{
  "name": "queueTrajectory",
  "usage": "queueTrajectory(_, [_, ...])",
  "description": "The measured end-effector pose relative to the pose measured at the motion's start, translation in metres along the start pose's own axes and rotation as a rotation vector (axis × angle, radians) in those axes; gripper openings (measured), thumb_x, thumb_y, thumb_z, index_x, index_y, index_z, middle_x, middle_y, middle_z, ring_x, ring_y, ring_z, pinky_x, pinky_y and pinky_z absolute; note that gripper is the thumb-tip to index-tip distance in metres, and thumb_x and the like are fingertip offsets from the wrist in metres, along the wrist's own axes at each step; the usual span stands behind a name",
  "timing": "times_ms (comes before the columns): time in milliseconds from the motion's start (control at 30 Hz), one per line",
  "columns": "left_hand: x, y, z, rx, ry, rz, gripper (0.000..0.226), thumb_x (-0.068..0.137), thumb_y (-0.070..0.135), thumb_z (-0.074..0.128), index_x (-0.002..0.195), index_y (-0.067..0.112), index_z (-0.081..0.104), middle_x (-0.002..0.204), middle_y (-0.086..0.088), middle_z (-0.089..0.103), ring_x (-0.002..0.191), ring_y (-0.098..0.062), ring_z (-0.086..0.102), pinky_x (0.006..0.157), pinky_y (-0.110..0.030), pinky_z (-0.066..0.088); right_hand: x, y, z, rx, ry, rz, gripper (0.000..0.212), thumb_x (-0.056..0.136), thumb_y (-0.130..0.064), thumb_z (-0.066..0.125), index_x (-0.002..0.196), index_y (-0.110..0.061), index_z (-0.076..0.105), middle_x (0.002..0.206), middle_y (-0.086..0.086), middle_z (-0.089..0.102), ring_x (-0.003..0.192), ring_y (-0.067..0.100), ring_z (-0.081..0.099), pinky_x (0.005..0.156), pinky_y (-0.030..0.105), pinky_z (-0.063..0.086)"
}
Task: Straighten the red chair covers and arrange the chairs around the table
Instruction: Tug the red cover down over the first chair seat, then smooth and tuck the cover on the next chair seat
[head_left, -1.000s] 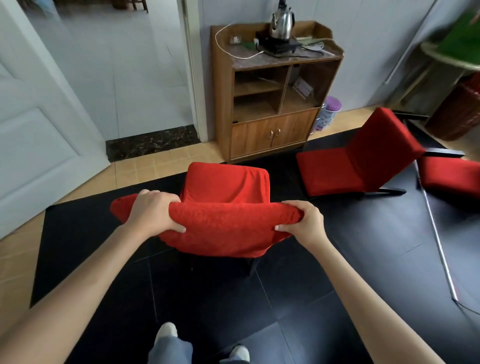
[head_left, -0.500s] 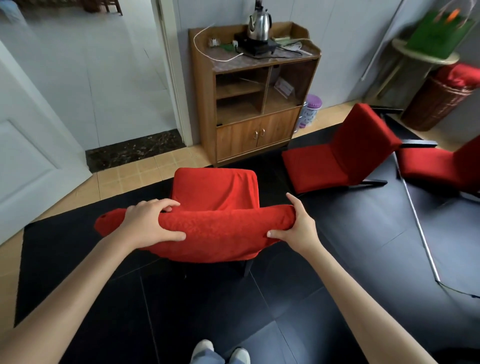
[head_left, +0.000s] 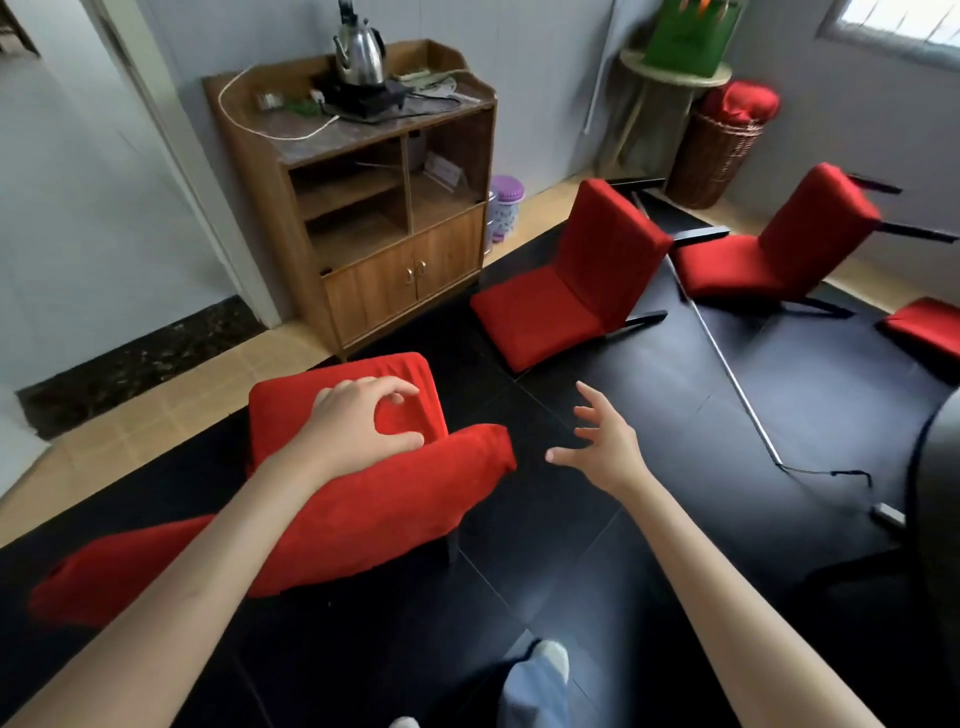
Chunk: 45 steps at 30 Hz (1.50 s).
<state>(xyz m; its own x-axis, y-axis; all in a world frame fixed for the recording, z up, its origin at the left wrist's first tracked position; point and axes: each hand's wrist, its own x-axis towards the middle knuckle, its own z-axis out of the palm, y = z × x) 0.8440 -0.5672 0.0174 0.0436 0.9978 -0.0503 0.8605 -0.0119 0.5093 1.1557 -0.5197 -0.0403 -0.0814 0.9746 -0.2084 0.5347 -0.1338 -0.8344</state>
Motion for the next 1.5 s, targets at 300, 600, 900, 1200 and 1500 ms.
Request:
queueTrajectory(300, [0.127, 0.113, 0.077, -0.107, -0.051, 0.024, 0.043, 0.075, 0.04, 0.076, 0.115, 0.037, 0.06, 0.102, 0.017, 0.063, 0.103, -0.011, 0.058, 0.1, -0.039, 0.04, 0.069, 0.059, -0.121, 0.009, 0.054, 0.077, 0.093, 0.069, -0.016, 0.087, 0.146, -0.03, 0.036, 0.137, 0.005, 0.052, 0.105, 0.017, 0.056, 0.084, 0.037, 0.054])
queueTrajectory(600, [0.239, 0.186, 0.165, -0.151, -0.058, -0.04, 0.044, 0.075, 0.041, 0.074, 0.116, 0.039, 0.059, 0.102, 0.017, 0.064, 0.096, -0.009, 0.056, 0.099, -0.038, 0.036, 0.168, 0.105, -0.216, -0.031, -0.007, 0.138, 0.09, 0.071, -0.02, 0.086, 0.146, -0.029, 0.037, 0.132, 0.003, 0.054, 0.101, 0.016, 0.058, 0.082, 0.031, 0.051])
queueTrajectory(900, [0.343, 0.198, 0.186, -0.162, -0.069, -0.123, 0.053, 0.078, 0.041, 0.072, 0.127, 0.037, 0.051, 0.101, 0.019, 0.059, 0.095, -0.008, 0.055, 0.1, -0.04, 0.036, 0.284, 0.119, -0.242, -0.052, -0.095, 0.167, 0.09, 0.071, -0.017, 0.085, 0.146, -0.028, 0.036, 0.134, 0.004, 0.054, 0.105, 0.018, 0.059, 0.067, 0.022, 0.049])
queueTrajectory(1200, [0.474, 0.17, 0.182, -0.213, -0.069, -0.233, 0.056, 0.079, 0.038, 0.073, 0.13, 0.034, 0.049, 0.106, 0.014, 0.062, 0.096, -0.01, 0.056, 0.101, -0.043, 0.04, 0.432, 0.097, -0.247, -0.117, -0.184, 0.187, 0.089, 0.073, -0.017, 0.084, 0.147, -0.027, 0.035, 0.134, 0.006, 0.054, 0.107, 0.019, 0.058, 0.06, 0.016, 0.045])
queueTrajectory(1500, [0.589, 0.161, 0.2, -0.209, -0.122, -0.293, 0.055, 0.08, 0.04, 0.071, 0.13, 0.034, 0.049, 0.108, 0.014, 0.063, 0.102, -0.014, 0.06, 0.098, -0.041, 0.042, 0.552, 0.095, -0.255, -0.19, -0.25, 0.208, 0.088, 0.073, -0.019, 0.084, 0.147, -0.025, 0.035, 0.13, 0.006, 0.056, 0.095, 0.013, 0.056, 0.062, 0.017, 0.045])
